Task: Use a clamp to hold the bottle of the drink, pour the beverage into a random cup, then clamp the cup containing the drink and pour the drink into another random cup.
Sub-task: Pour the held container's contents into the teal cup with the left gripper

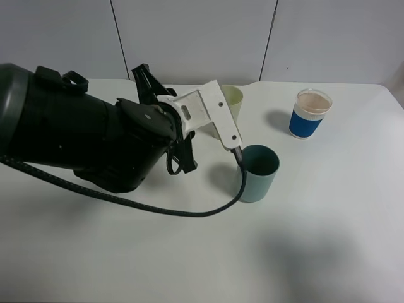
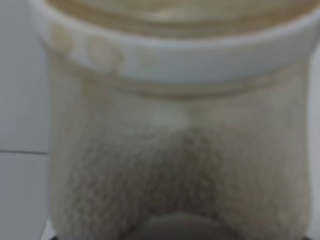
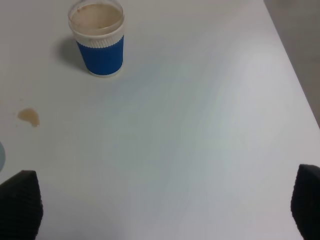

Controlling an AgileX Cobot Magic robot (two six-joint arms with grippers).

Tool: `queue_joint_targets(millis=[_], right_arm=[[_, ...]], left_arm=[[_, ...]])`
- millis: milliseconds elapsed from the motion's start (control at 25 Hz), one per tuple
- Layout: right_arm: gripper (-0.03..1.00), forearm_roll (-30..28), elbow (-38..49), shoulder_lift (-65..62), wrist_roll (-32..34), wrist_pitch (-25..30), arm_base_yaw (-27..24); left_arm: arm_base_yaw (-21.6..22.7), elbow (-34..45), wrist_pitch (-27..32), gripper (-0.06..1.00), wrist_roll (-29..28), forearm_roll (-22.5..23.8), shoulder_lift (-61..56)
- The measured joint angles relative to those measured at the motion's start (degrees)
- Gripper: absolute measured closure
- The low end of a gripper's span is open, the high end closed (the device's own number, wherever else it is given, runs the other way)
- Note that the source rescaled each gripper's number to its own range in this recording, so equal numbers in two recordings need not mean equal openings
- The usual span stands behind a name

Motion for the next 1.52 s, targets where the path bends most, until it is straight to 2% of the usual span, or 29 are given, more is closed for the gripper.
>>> queue_joint_targets(millis=[280, 680, 1160, 1520], right_arm=[[-0.03, -0.06, 0.0, 0.0, 0.0, 0.0, 0.0], [-0.03, -0.06, 0.0, 0.0, 0.0, 0.0, 0.0], [-0.03, -0.06, 0.0, 0.0, 0.0, 0.0, 0.0], [-0.03, -0.06, 0.0, 0.0, 0.0, 0.0, 0.0]], left_arm=[[-1.0, -2.57, -0.07, 0.93, 5.94, -3.2, 2.48], [-3.27, -6.42, -0.52, 0.93, 17.22, -4.69, 6.21], [-3.2, -6.47, -0.52, 0.93, 22.78, -2.99, 6.21], [-2.23, -6.47, -0.64, 0.93, 24.39, 1.88, 6.21]])
